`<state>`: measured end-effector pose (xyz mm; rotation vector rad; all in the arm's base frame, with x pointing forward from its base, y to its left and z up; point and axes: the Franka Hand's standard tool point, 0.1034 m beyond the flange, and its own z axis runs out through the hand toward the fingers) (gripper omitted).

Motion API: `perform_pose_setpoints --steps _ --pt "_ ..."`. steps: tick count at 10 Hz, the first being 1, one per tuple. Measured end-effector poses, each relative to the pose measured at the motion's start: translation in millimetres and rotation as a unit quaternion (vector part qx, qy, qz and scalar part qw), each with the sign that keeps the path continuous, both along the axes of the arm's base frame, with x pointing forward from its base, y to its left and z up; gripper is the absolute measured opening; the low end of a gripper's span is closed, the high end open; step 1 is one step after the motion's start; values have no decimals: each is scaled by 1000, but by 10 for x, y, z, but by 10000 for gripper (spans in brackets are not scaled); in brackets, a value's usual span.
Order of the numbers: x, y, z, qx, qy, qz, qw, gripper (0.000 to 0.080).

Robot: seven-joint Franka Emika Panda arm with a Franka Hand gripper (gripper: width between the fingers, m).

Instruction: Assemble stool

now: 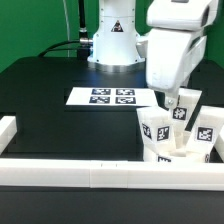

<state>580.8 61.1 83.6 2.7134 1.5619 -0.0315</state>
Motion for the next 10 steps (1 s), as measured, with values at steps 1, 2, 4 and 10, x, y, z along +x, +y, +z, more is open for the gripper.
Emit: perform_pose_setpoints --steps 1,2,4,10 --pt "9 -1 -1 2 -4 -15 1000 340" --pt "18 6 -2 5 -9 -54 999 340" --pt "17 13 -3 5 -10 -118 993 340" --pt "26 57 -10 20 -18 -327 945 340"
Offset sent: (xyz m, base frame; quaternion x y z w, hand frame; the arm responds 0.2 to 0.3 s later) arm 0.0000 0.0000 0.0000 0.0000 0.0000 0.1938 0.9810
